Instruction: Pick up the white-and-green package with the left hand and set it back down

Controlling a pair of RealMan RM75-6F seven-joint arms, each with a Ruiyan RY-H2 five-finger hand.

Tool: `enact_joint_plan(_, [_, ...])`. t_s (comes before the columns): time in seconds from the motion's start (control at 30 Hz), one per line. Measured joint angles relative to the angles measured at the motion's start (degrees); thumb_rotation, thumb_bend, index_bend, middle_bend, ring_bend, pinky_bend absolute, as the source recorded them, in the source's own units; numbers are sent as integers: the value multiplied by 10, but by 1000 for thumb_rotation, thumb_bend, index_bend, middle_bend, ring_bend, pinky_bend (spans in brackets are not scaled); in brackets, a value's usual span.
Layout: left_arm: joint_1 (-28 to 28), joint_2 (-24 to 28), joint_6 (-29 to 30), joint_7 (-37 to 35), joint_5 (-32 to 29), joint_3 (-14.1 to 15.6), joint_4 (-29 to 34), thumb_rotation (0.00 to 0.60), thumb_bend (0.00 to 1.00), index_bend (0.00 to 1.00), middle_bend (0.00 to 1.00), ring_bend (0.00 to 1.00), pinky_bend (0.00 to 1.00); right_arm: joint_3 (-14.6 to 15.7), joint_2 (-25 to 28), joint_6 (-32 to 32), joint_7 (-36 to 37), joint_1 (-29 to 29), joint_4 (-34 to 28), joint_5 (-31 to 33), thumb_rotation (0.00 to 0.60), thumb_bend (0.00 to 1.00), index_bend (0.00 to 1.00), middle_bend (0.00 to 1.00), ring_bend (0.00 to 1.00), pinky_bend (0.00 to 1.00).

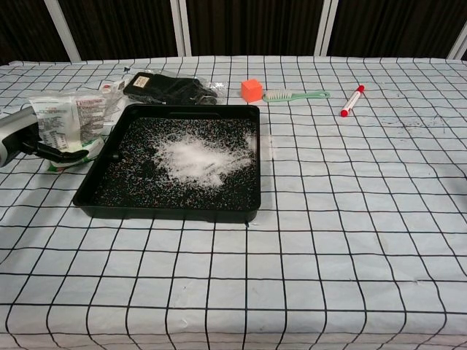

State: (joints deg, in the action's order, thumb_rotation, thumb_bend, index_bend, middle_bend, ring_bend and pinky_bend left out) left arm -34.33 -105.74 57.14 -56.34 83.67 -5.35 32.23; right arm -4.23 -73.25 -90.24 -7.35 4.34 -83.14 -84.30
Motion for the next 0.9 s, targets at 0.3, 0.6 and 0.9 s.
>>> enact_joint_plan(0.3, [-6, -27, 8, 5, -3, -6, -35, 600, 602, 368, 388, 332, 456, -4, -1, 4, -1, -2, 3, 2, 600, 141, 165, 102, 165, 313])
enact_joint_plan(0.6, [-4, -36, 26, 28, -13, -17, -65, 600, 683, 422, 463, 377, 533, -8, -3, -1, -2, -4, 4, -1, 600, 142, 165, 98, 165, 317])
enact_joint_plan(0.9, [-6, -10, 56, 38, -7, -18, -52, 600, 698, 442, 479, 383, 549, -11, -3, -1, -5, -6, 3, -1, 600, 142, 165, 98, 166, 318])
